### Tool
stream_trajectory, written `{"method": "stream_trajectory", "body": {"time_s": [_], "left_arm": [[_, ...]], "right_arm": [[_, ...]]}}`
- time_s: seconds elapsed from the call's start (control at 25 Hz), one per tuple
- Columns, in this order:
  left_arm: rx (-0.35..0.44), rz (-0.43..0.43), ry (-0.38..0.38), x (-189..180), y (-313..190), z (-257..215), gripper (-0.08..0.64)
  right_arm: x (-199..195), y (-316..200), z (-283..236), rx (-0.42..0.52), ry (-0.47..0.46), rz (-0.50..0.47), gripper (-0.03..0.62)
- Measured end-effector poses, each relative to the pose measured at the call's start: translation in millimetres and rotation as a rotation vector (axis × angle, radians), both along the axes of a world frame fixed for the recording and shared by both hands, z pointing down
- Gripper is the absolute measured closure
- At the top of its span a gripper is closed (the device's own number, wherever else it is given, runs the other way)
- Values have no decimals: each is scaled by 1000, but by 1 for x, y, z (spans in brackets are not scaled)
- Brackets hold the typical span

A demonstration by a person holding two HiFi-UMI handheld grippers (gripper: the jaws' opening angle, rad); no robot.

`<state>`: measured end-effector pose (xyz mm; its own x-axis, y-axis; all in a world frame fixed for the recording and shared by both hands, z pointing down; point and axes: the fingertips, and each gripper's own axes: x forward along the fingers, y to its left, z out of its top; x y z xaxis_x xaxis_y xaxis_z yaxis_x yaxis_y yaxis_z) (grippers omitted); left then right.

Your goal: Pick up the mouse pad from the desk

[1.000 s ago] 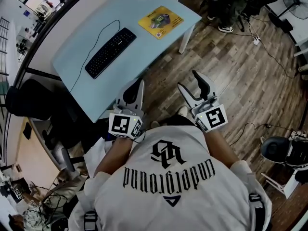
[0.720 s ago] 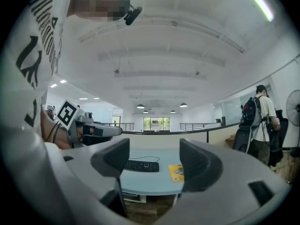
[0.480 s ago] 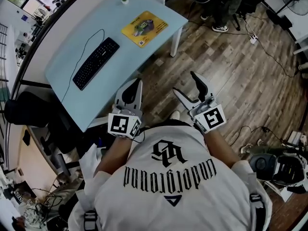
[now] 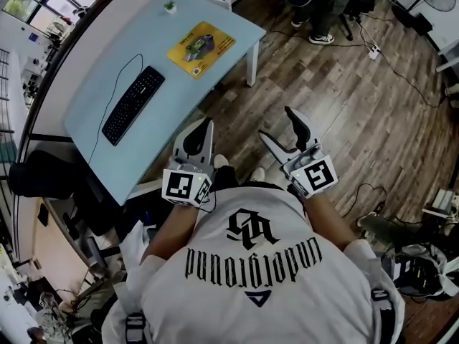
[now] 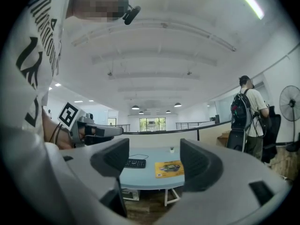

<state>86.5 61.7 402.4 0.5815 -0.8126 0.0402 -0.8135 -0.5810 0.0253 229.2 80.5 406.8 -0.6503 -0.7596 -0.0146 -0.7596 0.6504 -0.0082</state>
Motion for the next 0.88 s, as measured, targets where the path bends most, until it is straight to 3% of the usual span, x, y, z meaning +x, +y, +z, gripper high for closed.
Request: {"method": "stream_trajectory", "body": {"time_s": [0.48,0.88], "left_arm": [[0,23,29,5,-52,1,552],[16,8,26,-39,-138,-2,552]], "right_arm": [[0,-48,2,-6,17,21,265],[-42,-140,-4,8,18,14,265]]}}
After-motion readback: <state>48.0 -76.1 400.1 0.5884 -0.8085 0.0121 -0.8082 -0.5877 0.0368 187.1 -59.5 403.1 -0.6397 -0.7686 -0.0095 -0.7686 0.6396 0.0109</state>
